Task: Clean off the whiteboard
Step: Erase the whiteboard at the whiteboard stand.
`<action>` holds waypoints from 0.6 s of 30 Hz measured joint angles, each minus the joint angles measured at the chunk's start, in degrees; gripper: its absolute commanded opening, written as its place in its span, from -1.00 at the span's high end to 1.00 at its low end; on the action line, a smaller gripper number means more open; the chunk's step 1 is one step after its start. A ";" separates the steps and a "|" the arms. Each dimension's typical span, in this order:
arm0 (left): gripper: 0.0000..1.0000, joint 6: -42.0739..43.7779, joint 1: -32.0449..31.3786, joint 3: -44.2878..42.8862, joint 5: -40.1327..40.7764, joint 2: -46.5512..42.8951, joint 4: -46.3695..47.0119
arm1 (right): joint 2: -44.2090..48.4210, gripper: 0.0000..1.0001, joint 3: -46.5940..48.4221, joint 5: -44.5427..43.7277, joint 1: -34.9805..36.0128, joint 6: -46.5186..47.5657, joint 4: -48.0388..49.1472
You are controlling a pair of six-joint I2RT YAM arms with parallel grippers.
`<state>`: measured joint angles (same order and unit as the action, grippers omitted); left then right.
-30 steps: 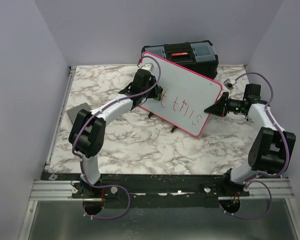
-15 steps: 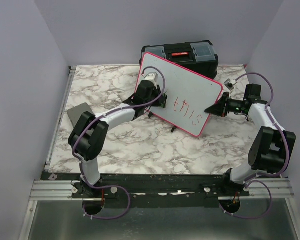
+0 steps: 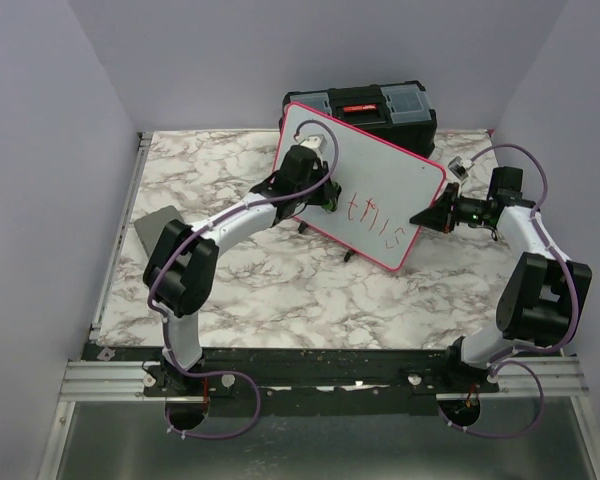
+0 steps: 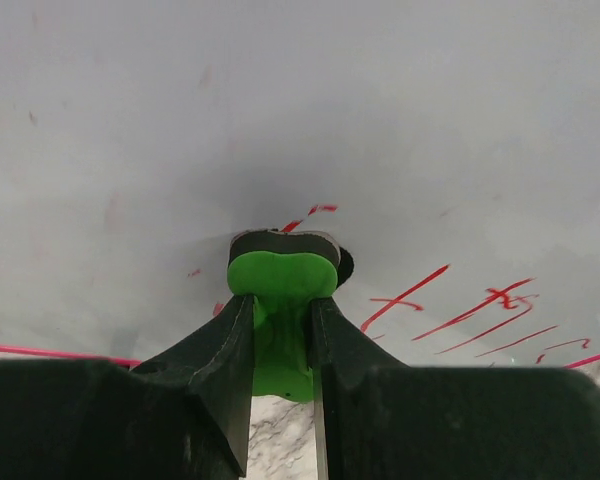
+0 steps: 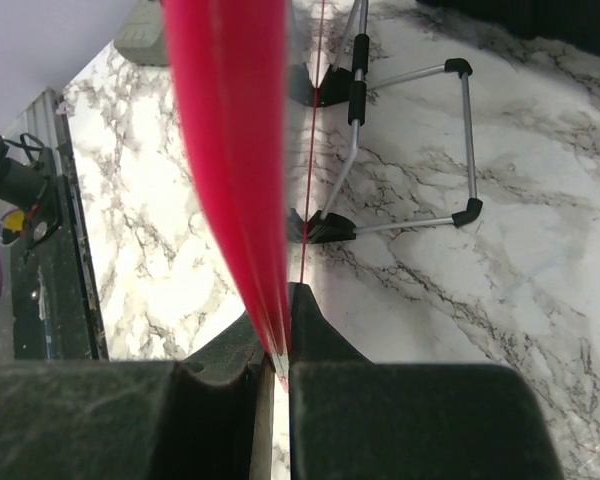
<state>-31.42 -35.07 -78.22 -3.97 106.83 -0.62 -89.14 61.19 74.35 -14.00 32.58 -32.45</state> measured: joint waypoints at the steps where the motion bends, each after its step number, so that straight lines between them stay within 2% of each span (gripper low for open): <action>1: 1.00 0.37 0.11 -2.25 -0.20 0.57 -1.20 | 0.00 0.99 0.15 -0.04 0.00 0.22 0.07; 5: 1.00 1.36 0.09 -8.22 -1.25 2.29 -5.18 | 0.00 0.98 0.57 -0.31 0.00 0.74 0.57; 9: 1.00 1.53 -0.09 -7.87 -1.90 2.60 -4.79 | -0.07 0.99 0.57 -0.44 0.00 0.74 0.57; 12: 1.00 1.49 -0.31 -5.05 -1.88 1.95 -1.07 | -0.13 0.99 0.57 -0.50 -0.11 0.74 0.39; 18: 1.00 0.02 -1.64 7.54 -1.79 0.11 7.17 | -0.15 0.99 0.59 -0.37 -0.11 0.96 0.20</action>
<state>-31.40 -36.71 -70.67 -5.76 106.94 6.55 -89.30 61.78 73.97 -14.11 33.54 -32.25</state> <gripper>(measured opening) 0.221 0.070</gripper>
